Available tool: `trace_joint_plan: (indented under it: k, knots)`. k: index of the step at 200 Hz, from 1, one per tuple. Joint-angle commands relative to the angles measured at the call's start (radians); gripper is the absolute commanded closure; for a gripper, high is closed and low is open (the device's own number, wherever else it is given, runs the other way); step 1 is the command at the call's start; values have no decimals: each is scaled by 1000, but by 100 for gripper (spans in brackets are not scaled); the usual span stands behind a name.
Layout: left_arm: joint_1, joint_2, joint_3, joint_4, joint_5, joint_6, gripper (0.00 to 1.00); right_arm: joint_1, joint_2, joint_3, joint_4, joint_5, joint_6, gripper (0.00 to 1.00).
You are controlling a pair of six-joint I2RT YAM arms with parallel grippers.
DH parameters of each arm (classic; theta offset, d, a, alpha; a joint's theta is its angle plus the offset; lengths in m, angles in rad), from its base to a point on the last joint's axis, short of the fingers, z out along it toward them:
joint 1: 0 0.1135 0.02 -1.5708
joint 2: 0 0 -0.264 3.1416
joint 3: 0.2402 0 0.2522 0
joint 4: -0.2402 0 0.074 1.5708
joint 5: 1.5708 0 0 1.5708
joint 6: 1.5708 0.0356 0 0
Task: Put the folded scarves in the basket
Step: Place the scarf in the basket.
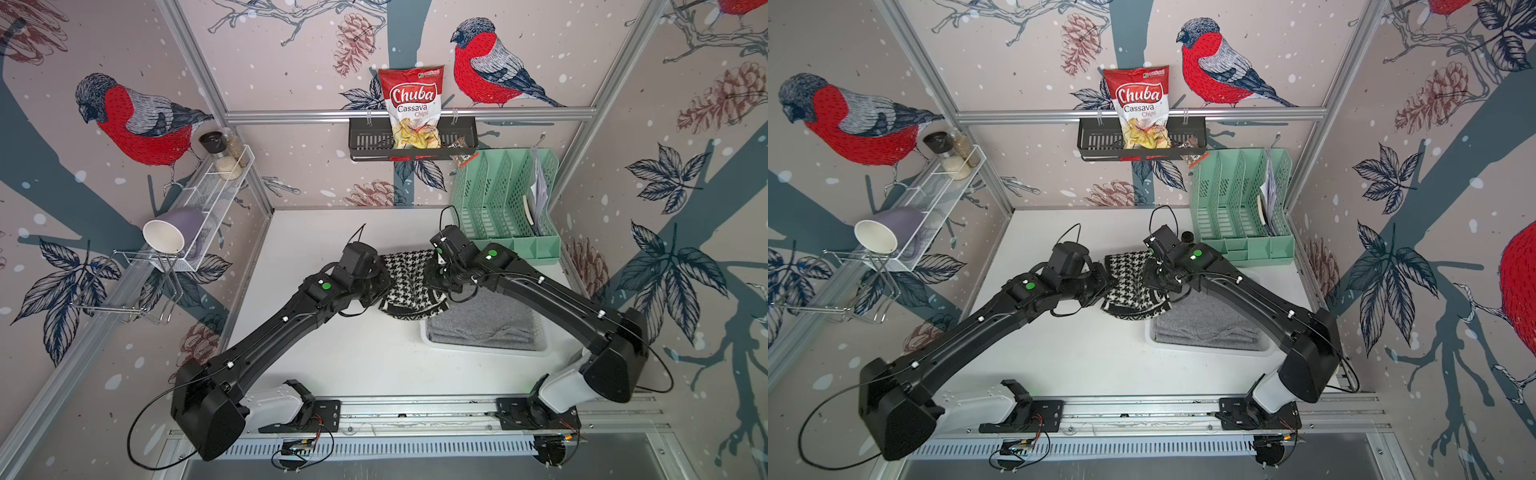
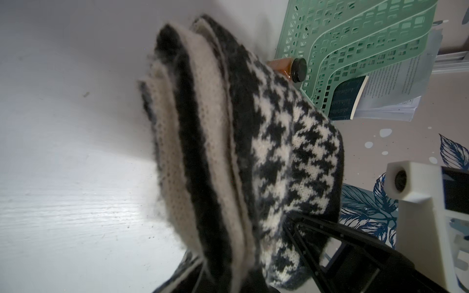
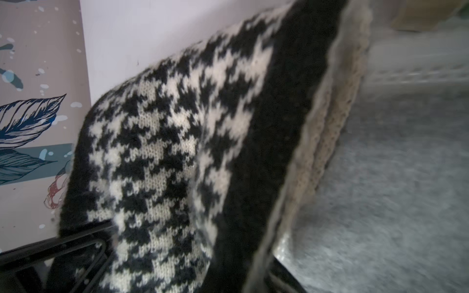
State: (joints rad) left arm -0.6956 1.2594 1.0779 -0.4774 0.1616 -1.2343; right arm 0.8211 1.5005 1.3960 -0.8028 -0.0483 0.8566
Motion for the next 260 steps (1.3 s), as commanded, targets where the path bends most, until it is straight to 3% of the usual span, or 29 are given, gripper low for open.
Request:
trace_joint_plan:
  k: [1,52,92,158,260]
  knots:
    - [-84,75,52,74,-41,-60,100,-42,-94,-72,-63,67,-16,100]
    - [-217,253,168,122,-57,-78,100,-184,-336,-261,-139,124,-1,100]
    - [-289,377,257,142,-45,-79,100,-294,-427,-353,-162,157,-26,100]
    - [-344,513,372,119,-45,-70,100,-468,-420,-420,-132,135,-110,100]
    - [-344,559,326,116,-64,-61,100,-509,-363,-540,-27,107,-115,100]
